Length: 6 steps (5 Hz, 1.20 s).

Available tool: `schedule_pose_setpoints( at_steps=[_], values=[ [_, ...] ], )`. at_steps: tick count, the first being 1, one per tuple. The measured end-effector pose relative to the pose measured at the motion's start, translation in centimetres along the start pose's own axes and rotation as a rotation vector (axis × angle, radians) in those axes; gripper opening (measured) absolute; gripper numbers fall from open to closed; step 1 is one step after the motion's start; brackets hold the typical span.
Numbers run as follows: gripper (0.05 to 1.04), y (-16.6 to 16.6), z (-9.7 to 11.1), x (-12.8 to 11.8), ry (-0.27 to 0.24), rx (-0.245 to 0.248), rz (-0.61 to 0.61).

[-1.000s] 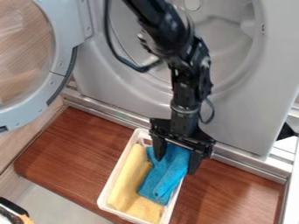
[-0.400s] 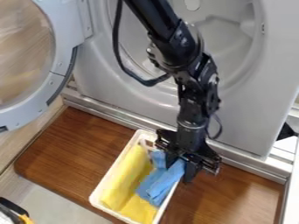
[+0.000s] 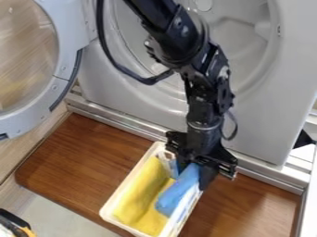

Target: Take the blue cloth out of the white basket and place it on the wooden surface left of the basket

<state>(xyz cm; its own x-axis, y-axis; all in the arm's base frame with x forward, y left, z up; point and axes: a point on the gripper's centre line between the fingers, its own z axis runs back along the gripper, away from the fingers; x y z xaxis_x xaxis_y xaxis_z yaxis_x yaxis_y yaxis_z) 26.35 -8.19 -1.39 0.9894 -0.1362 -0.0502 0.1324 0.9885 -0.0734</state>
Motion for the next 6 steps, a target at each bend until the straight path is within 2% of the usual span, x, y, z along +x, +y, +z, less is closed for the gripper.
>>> schedule_pose_setpoints(
  at_steps=[1, 2, 3, 4, 5, 6],
  values=[
    [0.872, 0.1, 0.0, -0.1, 0.007, 0.006, 0.008],
    [1.009, 0.1, -0.3, -0.2, 0.017, 0.007, 0.016],
    [1.004, 0.0, -0.1, -0.3, 0.014, 0.01, 0.013],
    [0.958, -0.1, 1.0, -0.2, -0.018, 0.003, -0.001],
    [0.787, 0.3, 2.2, 0.0, -0.049, -0.019, 0.017],
    [0.48, 0.5, 2.4, 0.0, -0.046, -0.039, 0.019]
  ],
)
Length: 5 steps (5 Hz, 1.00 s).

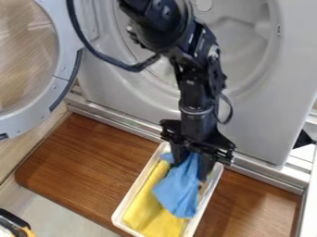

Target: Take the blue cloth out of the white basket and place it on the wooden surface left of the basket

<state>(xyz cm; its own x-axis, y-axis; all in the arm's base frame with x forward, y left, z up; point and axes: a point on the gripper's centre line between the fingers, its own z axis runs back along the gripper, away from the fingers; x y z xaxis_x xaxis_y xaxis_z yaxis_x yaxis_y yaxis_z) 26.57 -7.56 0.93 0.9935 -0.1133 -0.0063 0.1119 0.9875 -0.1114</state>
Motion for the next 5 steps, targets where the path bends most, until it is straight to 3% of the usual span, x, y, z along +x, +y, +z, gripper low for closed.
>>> schedule_pose_setpoints(
  at_steps=[1, 2, 3, 4, 5],
  values=[
    [0.232, 0.4, 0.1, -0.1, 0.007, 0.012, -0.003],
    [0.121, 1.0, 0.8, -0.4, 0.026, 0.007, -0.009],
    [0.1, 1.9, 4.1, -0.7, -0.027, -0.013, -0.01],
    [0.1, 5.3, 7.7, -2.3, -0.041, 0.013, 0.056],
    [0.1, 8.9, 8.9, -4.1, 0.003, 0.055, 0.118]
  ],
)
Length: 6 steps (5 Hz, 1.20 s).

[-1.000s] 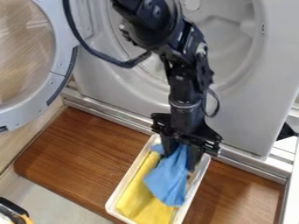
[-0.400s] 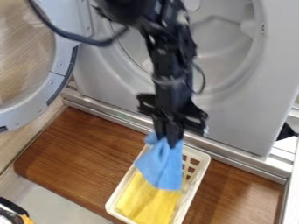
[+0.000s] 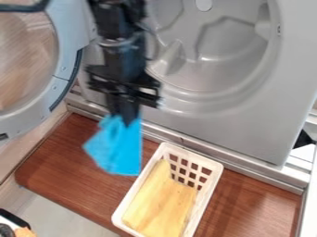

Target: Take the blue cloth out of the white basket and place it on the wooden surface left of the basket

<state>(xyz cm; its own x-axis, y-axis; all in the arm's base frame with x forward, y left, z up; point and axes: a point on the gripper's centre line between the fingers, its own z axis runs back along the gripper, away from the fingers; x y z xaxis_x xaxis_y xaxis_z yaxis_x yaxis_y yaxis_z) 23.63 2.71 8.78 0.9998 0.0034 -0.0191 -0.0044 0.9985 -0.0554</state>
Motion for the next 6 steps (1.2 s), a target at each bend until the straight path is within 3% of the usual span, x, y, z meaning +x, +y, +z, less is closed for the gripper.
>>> schedule_pose_setpoints(
  at_steps=[1, 2, 4, 5, 6],
  values=[
    [0.1, 4.1, -0.4, -0.3, -0.001, 0.065, 0.062],
    [0.1, 5.9, -2.9, 0.7, -0.013, 0.069, 0.101],
    [0.134, 5.9, -7.7, 2.2, -0.013, 0.105, 0.072],
    [0.34, 6.0, -8.7, 2.7, -0.007, 0.122, 0.074],
    [0.649, 6.1, -9.2, 2.9, 0.007, 0.127, 0.083]
  ],
)
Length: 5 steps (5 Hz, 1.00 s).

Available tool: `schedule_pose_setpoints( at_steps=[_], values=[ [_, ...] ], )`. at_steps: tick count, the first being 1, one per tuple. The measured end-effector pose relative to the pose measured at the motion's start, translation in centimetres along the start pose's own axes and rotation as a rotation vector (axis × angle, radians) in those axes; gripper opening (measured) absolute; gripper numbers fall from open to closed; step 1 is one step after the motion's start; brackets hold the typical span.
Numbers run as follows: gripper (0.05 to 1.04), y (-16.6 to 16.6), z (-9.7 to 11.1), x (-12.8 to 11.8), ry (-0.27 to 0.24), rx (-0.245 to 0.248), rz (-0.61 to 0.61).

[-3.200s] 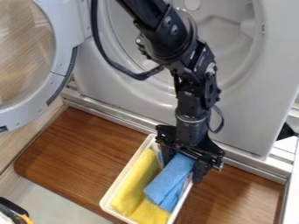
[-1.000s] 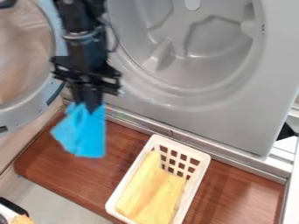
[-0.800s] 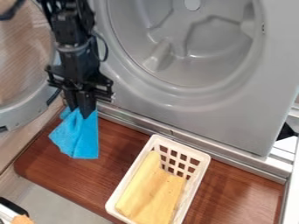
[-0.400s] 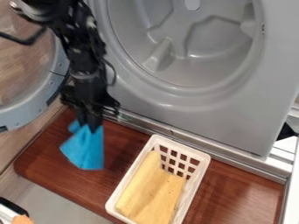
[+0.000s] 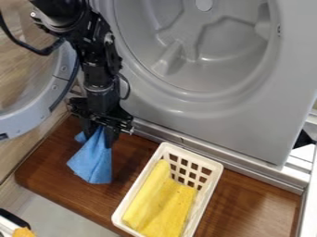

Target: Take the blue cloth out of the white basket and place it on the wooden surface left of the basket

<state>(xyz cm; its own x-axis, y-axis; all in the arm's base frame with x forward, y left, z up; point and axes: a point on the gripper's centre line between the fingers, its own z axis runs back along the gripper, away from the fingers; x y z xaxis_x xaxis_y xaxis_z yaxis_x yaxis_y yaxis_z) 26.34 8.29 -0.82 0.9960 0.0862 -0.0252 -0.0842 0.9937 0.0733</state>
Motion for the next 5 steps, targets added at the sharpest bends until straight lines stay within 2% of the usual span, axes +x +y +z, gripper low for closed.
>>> schedule_pose_setpoints(
  at_steps=[1, 2, 3, 4, 5],
  values=[
    [0.942, -0.6, 0.0, 0.0, 0.014, 0.004, -0.012],
    [1.012, -1.3, 0.1, 0.0, 0.021, 0.018, -0.023],
    [1.007, -1.4, 1.7, -0.5, -0.005, 0.009, -0.016],
    [1.002, -0.7, 0.4, -0.4, 0.053, 0.0, 0.019],
    [1.001, -0.7, 0.3, -0.1, 0.073, -0.011, 0.023]
  ],
)
